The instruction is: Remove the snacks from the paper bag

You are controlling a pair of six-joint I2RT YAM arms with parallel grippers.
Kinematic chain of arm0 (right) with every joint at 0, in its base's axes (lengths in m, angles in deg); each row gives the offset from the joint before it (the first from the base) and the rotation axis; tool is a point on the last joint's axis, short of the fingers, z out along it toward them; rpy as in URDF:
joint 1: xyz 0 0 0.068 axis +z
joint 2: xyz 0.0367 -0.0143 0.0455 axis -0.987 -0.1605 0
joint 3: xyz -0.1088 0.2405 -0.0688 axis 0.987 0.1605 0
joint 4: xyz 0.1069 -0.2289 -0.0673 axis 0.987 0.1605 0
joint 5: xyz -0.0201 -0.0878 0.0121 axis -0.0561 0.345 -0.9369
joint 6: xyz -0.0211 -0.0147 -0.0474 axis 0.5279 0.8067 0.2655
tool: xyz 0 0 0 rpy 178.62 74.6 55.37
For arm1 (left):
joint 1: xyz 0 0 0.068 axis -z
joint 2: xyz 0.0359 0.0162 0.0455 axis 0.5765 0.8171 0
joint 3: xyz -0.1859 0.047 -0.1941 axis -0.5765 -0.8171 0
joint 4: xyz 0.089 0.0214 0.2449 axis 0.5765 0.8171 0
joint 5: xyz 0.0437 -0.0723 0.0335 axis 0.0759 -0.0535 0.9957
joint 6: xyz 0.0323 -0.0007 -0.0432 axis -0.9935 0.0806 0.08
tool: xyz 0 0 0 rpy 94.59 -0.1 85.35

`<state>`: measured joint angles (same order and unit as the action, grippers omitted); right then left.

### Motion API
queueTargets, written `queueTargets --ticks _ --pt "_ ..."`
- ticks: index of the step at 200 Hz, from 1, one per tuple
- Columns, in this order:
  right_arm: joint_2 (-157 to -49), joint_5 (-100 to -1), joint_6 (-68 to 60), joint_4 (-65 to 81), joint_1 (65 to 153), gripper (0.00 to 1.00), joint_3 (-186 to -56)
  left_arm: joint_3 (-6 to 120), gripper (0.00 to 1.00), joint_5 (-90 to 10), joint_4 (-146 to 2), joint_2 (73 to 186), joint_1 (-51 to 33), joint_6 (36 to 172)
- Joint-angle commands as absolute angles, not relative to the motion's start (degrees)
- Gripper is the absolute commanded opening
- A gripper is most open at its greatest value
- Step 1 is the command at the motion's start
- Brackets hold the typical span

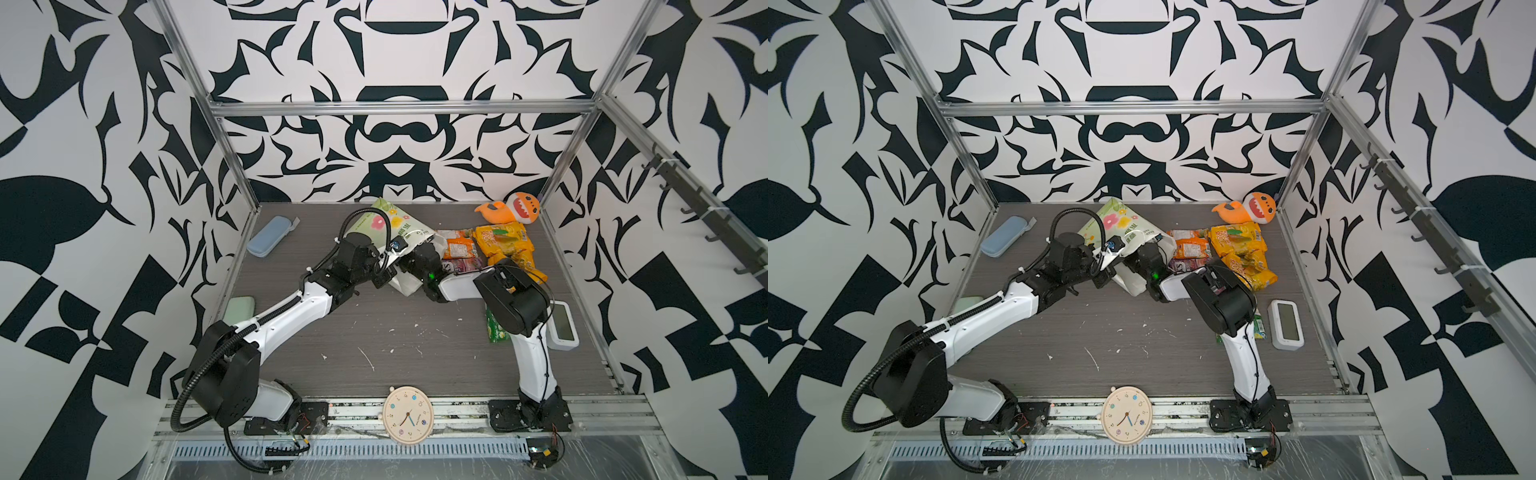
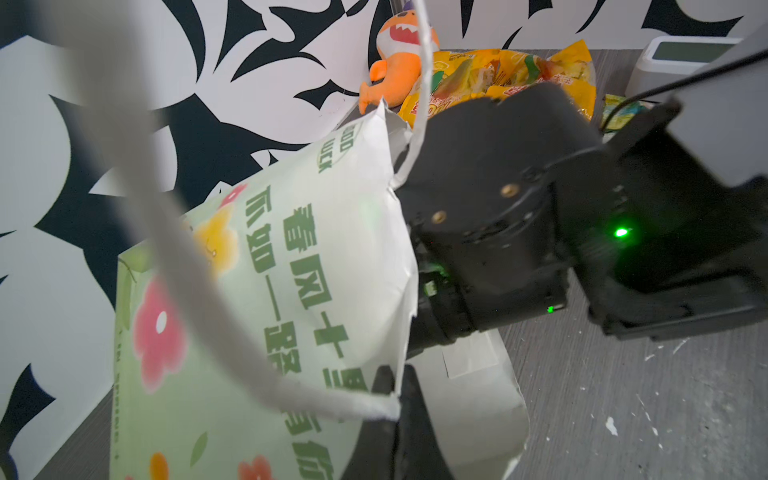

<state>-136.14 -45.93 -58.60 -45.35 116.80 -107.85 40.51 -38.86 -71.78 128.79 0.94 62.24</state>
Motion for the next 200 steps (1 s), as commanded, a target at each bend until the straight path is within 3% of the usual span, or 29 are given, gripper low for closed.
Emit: queueTargets --ticks 1,96,200 --pt "-131.22 -46.56 -57.29 -52.15 116.98 0.0 -105.61 39.83 0.0 -37.76 -69.39 128.38 0.57 61.92" --pt "-118.84 -47.86 -50.06 -45.74 117.32 0.0 -93.94 42.56 0.0 -33.85 -66.22 129.07 -0.14 61.58" --pt "-94.19 -49.32 -28.44 -19.76 117.22 0.0 -89.26 47.19 0.0 -28.93 -62.21 129.22 -4.03 63.86"
